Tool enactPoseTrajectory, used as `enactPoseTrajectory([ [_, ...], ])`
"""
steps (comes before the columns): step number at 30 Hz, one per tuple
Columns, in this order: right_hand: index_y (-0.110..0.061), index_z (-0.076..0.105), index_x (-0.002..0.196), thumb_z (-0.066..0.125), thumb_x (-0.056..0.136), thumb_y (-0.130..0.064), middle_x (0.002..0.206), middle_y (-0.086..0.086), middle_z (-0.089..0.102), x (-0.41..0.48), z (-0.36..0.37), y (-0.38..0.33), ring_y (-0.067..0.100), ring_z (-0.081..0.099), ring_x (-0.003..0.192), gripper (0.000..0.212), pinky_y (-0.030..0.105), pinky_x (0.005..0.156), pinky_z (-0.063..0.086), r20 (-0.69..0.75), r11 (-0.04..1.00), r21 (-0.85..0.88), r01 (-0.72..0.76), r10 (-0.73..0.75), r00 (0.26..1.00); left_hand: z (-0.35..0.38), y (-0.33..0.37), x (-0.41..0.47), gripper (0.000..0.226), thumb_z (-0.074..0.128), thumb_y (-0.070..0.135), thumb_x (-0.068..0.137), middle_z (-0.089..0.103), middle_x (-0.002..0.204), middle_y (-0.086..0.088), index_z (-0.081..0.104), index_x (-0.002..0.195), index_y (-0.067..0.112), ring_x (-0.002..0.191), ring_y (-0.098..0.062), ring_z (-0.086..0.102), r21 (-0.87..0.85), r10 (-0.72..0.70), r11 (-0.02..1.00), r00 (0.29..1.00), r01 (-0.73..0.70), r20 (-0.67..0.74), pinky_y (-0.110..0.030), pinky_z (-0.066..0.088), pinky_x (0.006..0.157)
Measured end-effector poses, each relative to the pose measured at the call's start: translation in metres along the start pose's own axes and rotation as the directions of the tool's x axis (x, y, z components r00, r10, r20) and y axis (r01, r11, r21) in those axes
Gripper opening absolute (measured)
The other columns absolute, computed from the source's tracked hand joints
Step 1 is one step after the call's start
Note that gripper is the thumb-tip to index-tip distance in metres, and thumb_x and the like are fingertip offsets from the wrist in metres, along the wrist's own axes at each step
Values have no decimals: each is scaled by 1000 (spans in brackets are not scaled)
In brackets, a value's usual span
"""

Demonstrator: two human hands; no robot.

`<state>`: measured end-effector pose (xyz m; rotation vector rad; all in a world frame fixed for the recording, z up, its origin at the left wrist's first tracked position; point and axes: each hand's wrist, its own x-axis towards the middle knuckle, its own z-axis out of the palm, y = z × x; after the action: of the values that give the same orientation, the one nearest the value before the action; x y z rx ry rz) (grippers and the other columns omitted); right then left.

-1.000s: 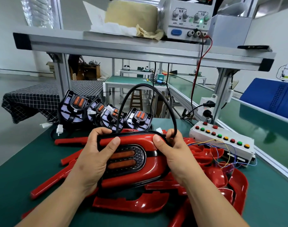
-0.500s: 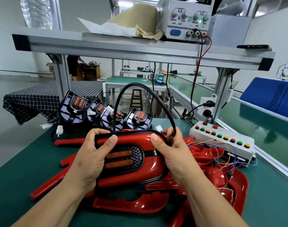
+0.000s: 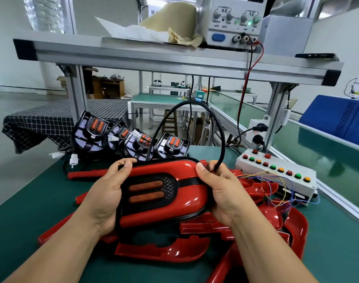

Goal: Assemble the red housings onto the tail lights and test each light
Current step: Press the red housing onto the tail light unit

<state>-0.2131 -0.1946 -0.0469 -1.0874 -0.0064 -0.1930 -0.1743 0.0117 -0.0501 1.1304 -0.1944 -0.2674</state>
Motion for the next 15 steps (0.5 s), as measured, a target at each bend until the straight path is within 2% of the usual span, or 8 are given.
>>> enactPoseTrajectory([
  [3,-21,38,76,64,88,-11,63,-6,62,0,1,1,10,60,53,30,26,44,49,-30,1000,-15,10,-11,999,2,-1,0,27,46,37,101,74,94,-23,56,119,20,79,-43,72,23,28,999,999,-28,-33,-47,58,55],
  [7,-22,38,76,63,90,-11,62,-7,62,0,4,3,10,60,53,31,26,45,49,-42,999,-41,14,-16,999,1,-2,1,28,48,37,100,74,92,-23,57,118,19,77,-43,72,17,28,1000,998,-27,-56,-49,57,54],
  [9,-21,41,75,63,90,-17,62,-6,63,-1,4,2,10,61,53,27,28,47,51,-39,998,-55,-11,9,999,-1,-1,2,27,48,36,100,74,92,-24,59,116,18,76,-43,73,5,-1,1000,998,1,-62,-48,57,54],
  [11,-18,53,82,62,90,-28,68,-1,66,-2,4,-2,15,63,56,16,32,52,55,-7,997,-44,-63,63,998,-4,1,4,27,47,35,101,74,93,-24,63,113,18,75,-41,73,-13,-27,1000,997,26,-67,-46,58,53],
  [13,-12,61,89,61,84,-40,72,7,69,-2,4,-8,20,65,58,28,34,57,57,13,993,-2,-118,118,993,-7,3,5,28,44,35,102,74,92,-22,65,111,18,73,-38,74,-39,-44,998,996,41,-82,-43,58,51],
  [15,-13,60,86,61,75,-44,70,8,68,-3,4,-10,20,66,56,33,33,55,57,25,992,21,-125,124,992,-10,4,6,31,41,35,103,74,91,-23,67,108,19,72,-37,74,-47,-44,998,995,41,-84,-42,57,50],
])
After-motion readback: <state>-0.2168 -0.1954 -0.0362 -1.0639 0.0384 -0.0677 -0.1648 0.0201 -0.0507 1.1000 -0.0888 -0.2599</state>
